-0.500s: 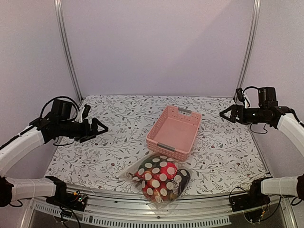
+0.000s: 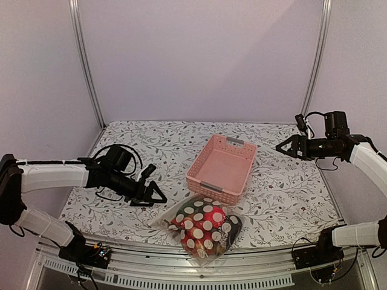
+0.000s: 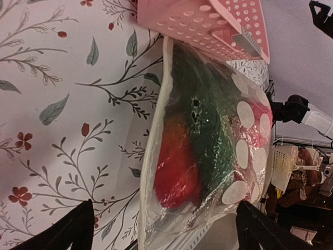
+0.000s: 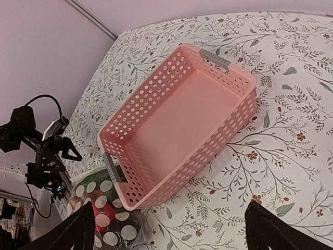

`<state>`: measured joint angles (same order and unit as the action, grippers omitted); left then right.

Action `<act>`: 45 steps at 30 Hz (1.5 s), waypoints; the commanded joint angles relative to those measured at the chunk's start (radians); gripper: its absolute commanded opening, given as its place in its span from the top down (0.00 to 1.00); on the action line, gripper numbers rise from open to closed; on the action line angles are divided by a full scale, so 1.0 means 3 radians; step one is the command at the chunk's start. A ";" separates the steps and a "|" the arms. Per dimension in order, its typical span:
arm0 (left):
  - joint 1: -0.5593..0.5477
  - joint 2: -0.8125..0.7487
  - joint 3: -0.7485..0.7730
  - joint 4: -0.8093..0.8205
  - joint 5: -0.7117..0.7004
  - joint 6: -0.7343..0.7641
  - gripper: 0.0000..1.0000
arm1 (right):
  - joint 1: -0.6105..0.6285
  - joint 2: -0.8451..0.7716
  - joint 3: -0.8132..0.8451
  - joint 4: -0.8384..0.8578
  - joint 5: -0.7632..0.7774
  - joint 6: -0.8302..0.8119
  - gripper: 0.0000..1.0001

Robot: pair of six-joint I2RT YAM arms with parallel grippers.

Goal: Open the zip-top bag and remove the fake food

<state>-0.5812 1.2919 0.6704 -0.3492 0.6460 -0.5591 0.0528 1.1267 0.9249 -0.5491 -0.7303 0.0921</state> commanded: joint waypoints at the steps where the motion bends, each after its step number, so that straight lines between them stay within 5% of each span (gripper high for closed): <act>1: -0.0228 0.0454 0.0088 0.0447 0.0183 -0.0065 0.07 | 0.0033 0.0050 0.0082 0.0009 -0.0090 0.0040 0.01; 13: -0.0429 0.1264 0.0389 0.1108 0.0757 -0.0300 0.30 | 0.0030 0.0069 0.0115 -0.0003 -0.0027 0.0078 0.01; 21: -0.0642 0.1430 0.0621 0.1307 0.0978 -0.0277 0.62 | 0.0029 0.0079 0.0128 -0.0011 0.0003 0.0098 0.01; 27: -0.0700 0.1381 0.0703 0.1264 0.0991 -0.0256 0.99 | 0.0033 0.0085 0.0131 -0.0024 0.0011 0.0092 0.01; 38: -0.0795 0.0776 0.1199 0.0291 0.0680 0.0218 1.00 | 0.0034 0.0070 0.0154 -0.0005 -0.0044 0.0150 0.01; 45: -0.0807 0.1004 0.1773 -0.0163 0.0679 0.0417 1.00 | 0.0035 0.0064 0.0142 0.0010 -0.0041 0.0154 0.01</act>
<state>-0.8116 1.5543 1.1137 -0.2729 0.8566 -0.5144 0.0582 1.1442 0.9436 -0.5507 -0.7372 0.1333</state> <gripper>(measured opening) 0.006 0.989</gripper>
